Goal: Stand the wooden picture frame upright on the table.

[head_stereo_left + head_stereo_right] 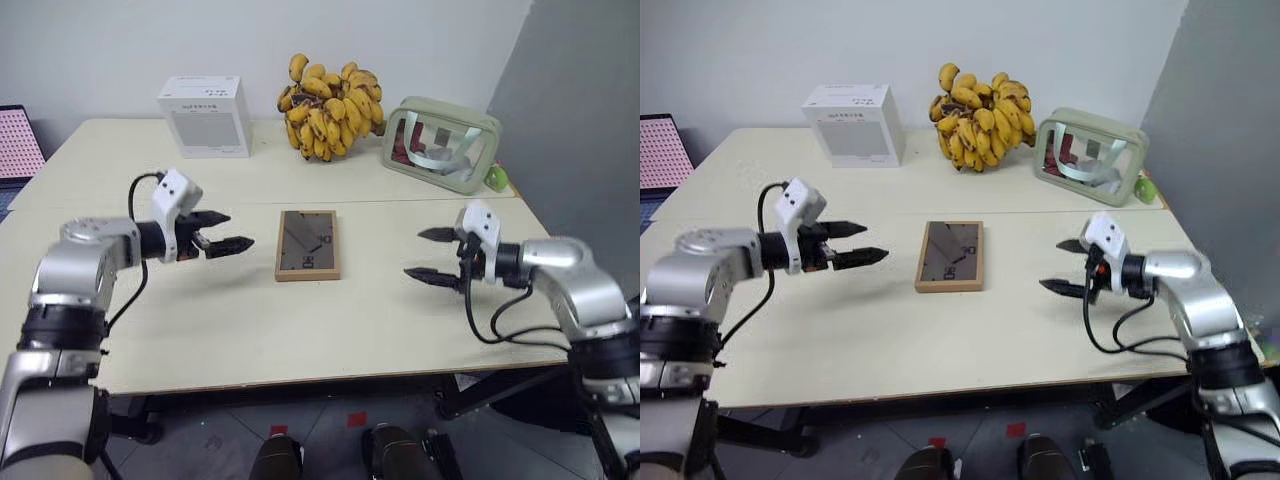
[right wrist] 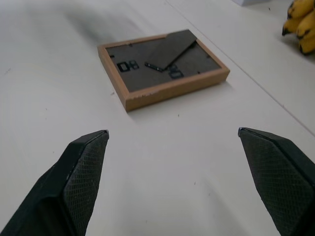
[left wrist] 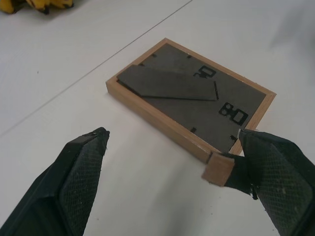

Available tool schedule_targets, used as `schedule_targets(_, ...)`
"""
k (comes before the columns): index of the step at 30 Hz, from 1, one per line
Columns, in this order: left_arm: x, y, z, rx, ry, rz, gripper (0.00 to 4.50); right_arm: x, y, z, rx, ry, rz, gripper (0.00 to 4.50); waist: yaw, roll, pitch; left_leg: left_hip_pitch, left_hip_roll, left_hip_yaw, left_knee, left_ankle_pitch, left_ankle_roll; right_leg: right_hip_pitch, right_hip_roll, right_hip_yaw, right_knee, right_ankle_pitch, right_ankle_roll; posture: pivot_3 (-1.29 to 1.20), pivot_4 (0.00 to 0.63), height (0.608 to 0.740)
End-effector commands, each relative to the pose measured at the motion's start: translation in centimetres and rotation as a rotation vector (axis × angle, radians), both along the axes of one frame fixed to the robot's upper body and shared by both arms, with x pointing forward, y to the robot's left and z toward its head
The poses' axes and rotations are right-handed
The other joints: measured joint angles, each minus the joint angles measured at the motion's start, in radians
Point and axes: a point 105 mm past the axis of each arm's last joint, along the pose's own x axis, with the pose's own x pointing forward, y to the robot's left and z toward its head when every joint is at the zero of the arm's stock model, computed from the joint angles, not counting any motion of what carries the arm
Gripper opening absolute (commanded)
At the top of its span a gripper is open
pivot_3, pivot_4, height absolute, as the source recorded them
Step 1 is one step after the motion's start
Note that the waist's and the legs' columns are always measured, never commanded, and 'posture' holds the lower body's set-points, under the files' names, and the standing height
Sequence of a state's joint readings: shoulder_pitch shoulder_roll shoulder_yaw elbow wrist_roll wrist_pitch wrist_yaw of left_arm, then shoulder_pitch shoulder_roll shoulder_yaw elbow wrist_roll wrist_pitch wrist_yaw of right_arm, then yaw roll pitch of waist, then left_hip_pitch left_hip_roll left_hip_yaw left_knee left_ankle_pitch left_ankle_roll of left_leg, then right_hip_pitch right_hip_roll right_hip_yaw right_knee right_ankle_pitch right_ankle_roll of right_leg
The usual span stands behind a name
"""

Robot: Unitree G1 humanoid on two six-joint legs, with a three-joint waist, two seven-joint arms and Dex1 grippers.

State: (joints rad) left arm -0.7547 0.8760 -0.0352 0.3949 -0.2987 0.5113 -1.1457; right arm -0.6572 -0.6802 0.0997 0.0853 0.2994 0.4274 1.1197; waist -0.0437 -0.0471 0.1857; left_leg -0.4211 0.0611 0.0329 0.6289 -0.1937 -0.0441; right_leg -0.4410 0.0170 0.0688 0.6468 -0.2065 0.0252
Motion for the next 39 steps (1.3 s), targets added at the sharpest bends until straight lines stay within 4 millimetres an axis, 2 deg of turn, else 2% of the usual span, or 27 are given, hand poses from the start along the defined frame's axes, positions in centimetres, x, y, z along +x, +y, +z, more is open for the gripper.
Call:
schedule_targets(1, -0.2, 0.2, 0.4, 0.053, -0.011, -0.047, 4.5, 0.3, 0.4, 0.8, 0.041, 0.021, 0.034, 4.45, 0.0, 0.0, 0.0, 0.0, 0.0, 0.0, 0.0, 0.0, 0.0, 0.0, 0.0, 0.0, 0.0, 0.0, 0.0, 0.0, 0.15, 0.74)
schedule_targets(7, 0.8, 0.6, -0.1, 0.039, -0.039, 0.016, 4.5, 2.0, 1.5, 0.9, 0.082, -0.009, -0.01, 4.45, 0.001, 0.0, 0.0, -0.01, 0.0, -0.001, 0.001, 0.0, 0.0, -0.01, 0.0, -0.001, 0.002, 0.002, 0.004, 0.0, 0.15, 0.74)
schedule_targets(10, 2.9, 1.8, -0.8, -0.003, -0.123, 0.195, 4.5, 5.4, 2.0, 0.2, 0.145, -0.026, -0.202, 4.45, 0.0, 0.0, 0.0, -0.01, 0.001, -0.001, 0.001, 0.0, 0.0, -0.009, 0.001, -0.002, 0.004, 0.002, 0.004, 0.0, 0.15, 0.74)
schedule_targets(11, 3.7, 2.2, -0.9, -0.053, -0.136, 0.282, 4.15, 6.4, 2.1, -0.4, 0.159, -0.015, -0.263, 4.09, 0.0, 0.0, 0.0, -0.009, 0.001, -0.001, 0.002, 0.0, 0.0, -0.009, 0.001, -0.001, 0.004, 0.003, 0.004, 0.0, 0.15, 0.74)
schedule_targets(13, 4.8, 2.3, -1.6, -0.131, -0.152, 0.386, 3.85, 7.7, 2.8, -1.3, 0.184, 0.002, -0.334, 3.75, 0.001, 0.0, 0.0, -0.009, 0.001, -0.001, 0.005, 0.001, 0.0, -0.009, 0.001, -0.002, 0.007, 0.003, 0.005, 0.0, 0.15, 0.74)
schedule_targets(15, 5.6, 2.5, -3.0, -0.115, -0.176, 0.487, 3.47, 8.6, 3.8, -2.2, 0.18, -0.007, -0.387, 3.33, 0.002, 0.0, 0.0, -0.01, 0.0, -0.001, 0.007, 0.001, 0.0, -0.01, 0.0, -0.001, 0.011, 0.003, 0.005, 0.0, 0.15, 0.74)
schedule_targets(20, 7.3, 0.0, -5.0, -0.141, -0.201, 0.584, 2.3, 10.0, 5.9, -4.7, 0.133, -0.014, -0.469, 2.0, 0.007, 0.0, 0.0, -0.011, 0.0, -0.001, 0.01, 0.001, 0.0, -0.01, 0.0, -0.001, 0.012, 0.004, 0.006, 0.0, 0.15, 0.74)
schedule_targets(24, 7.7, -2.4, -6.1, -0.108, -0.197, 0.534, 1.33, 9.8, 8.1, -6.1, 0.093, 0.014, -0.438, 0.93, 0.008, 0.0, 0.0, -0.011, 0.0, -0.001, 0.011, 0.001, 0.0, -0.01, 0.0, -0.001, 0.013, 0.005, 0.007, 0.0, 0.15, 0.74)
schedule_targets(28, 7.1, -5.6, -7.3, -0.096, -0.125, 0.385, 0.43, 9.1, 10.8, -6.8, 0.107, 0.045, -0.385, 0.0, 0.005, 0.0, 0.0, -0.011, 0.0, -0.001, 0.011, 0.001, 0.0, -0.01, 0.0, -0.001, 0.014, 0.005, 0.007, 0.0, 0.15, 0.74)
schedule_targets(30, 6.2, -6.9, -7.8, -0.061, -0.098, 0.289, 0.04, 8.5, 12.1, -6.8, 0.125, 0.067, -0.336, 0.0, 0.001, 0.0, 0.0, -0.011, 0.0, -0.001, 0.011, 0.001, 0.0, -0.01, 0.0, -0.001, 0.014, 0.005, 0.007, 0.0, 0.15, 0.74)
schedule_targets(33, 4.2, -8.5, -8.1, -0.027, -0.064, 0.157, 0.02, 7.3, 13.5, -6.3, 0.134, 0.076, -0.245, 0.0, -0.007, 0.0, 0.0, -0.011, 0.0, -0.002, 0.011, 0.001, 0.0, -0.01, 0.001, -0.001, 0.015, 0.005, 0.007, 0.0, 0.15, 0.74)
schedule_targets(37, 1.2, -9.8, -8.3, 0.012, -0.026, 0.046, 0.02, 6.0, 12.2, -6.7, 0.049, 0.035, -0.205, 0.0, -0.007, 0.001, 0.0, -0.011, 0.0, -0.003, 0.01, 0.0, 0.0, -0.01, 0.0, -0.001, 0.015, 0.004, 0.007, 0.0, 0.15, 0.74)
schedule_targets(39, -0.1, -10.3, -8.3, 0.018, -0.001, 0.014, 0.02, 4.5, 11.0, -7.2, -0.001, 0.045, -0.166, 0.0, -0.004, 0.001, 0.0, -0.011, -0.001, -0.003, 0.011, 0.0, 0.0, -0.01, 0.0, -0.001, 0.015, 0.004, 0.007, 0.0, 0.15, 0.74)
